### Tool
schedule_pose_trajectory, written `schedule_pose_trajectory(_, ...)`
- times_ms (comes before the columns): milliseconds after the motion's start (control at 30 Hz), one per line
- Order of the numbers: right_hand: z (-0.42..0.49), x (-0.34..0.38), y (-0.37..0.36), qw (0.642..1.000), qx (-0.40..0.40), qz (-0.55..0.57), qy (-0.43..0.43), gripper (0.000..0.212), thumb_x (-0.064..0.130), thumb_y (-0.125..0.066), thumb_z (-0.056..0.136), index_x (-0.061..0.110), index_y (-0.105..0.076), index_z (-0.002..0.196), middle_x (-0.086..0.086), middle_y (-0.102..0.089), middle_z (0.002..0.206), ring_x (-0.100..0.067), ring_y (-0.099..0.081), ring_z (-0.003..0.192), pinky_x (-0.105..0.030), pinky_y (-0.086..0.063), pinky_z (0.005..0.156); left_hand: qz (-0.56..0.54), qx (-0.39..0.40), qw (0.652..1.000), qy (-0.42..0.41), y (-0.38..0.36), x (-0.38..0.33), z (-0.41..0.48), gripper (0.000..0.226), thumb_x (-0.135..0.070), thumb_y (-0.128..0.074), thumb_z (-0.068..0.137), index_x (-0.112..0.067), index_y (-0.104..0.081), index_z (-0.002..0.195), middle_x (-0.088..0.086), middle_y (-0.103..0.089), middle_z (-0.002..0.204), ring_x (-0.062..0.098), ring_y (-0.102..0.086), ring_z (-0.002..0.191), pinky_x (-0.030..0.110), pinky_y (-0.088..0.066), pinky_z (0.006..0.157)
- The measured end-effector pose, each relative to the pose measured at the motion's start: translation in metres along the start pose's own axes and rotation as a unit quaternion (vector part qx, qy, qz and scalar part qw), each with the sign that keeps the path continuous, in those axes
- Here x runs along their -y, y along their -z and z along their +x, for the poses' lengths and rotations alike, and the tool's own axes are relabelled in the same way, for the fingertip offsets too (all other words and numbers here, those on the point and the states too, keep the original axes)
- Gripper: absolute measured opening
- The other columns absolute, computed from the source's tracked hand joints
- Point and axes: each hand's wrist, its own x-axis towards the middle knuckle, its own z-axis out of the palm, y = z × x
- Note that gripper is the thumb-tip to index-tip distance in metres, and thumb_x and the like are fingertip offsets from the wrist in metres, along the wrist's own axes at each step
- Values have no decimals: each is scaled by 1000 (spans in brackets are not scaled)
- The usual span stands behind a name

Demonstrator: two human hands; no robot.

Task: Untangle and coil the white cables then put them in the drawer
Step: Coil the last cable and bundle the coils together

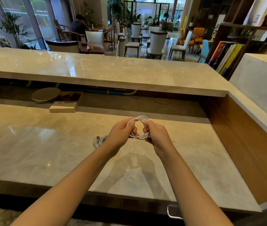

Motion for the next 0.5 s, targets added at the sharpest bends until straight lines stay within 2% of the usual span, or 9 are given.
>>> schedule_pose_trajectory(100,4,-3,2,998,-30,29,-43,24,20,-54,84,13,-55,60,-4,-52,62,-17,-44,62,-29,-37,57,-21,-17,1000,-5,0,2,1,31,-27,-35,101,-20,-65,107,0,-67,80,12,-63,76,24,-55,74)
schedule_pose_trajectory(167,3,-5,-2,997,-37,27,-54,21,18,-55,81,11,-54,62,-5,-51,63,-18,-43,64,-29,-37,57,-140,-19,989,38,-2,1,2,31,-26,-36,101,-15,-64,109,1,-64,70,12,-61,68,23,-53,72)
schedule_pose_trajectory(233,4,-7,-5,998,-37,-18,-37,18,15,-56,79,9,-53,63,-7,-48,64,-17,-39,63,-30,-35,56,-347,10,932,102,-1,-2,4,29,-24,-37,100,-8,-61,108,2,-50,55,10,-48,50,26,-47,65)
schedule_pose_trajectory(267,5,-8,-5,997,-34,-63,-13,16,16,-57,80,9,-53,66,-7,-48,66,-17,-39,62,-30,-35,57,-409,25,904,122,0,-4,6,28,-24,-38,100,-7,-60,105,0,-43,50,8,-39,43,25,-43,58)
schedule_pose_trajectory(300,5,-9,-4,993,-26,-115,24,15,19,-59,81,9,-54,70,-6,-49,69,-16,-41,63,-31,-36,59,-413,36,901,129,2,-5,8,28,-24,-37,100,-6,-59,101,-2,-38,48,8,-32,40,24,-38,52)
schedule_pose_trajectory(367,7,-9,2,969,7,-215,122,11,23,-61,83,14,-55,84,-1,-53,80,-14,-48,71,-29,-41,64,-305,38,945,117,4,-8,11,29,-24,-35,101,-6,-58,97,-3,-35,45,8,-28,39,24,-31,46)
schedule_pose_trajectory(433,7,-5,9,935,64,-281,208,9,24,-57,88,25,-55,97,5,-55,94,-12,-52,85,-27,-47,72,-173,28,980,98,5,-12,12,32,-26,-31,101,-9,-57,95,-3,-36,47,10,-31,43,25,-31,46)
schedule_pose_trajectory(500,5,0,9,911,97,-311,254,13,25,-54,91,33,-55,101,10,-54,96,-12,-51,93,-29,-48,78,-107,20,990,87,7,-14,13,35,-29,-29,102,-11,-57,94,-2,-37,51,10,-33,47,24,-32,47)
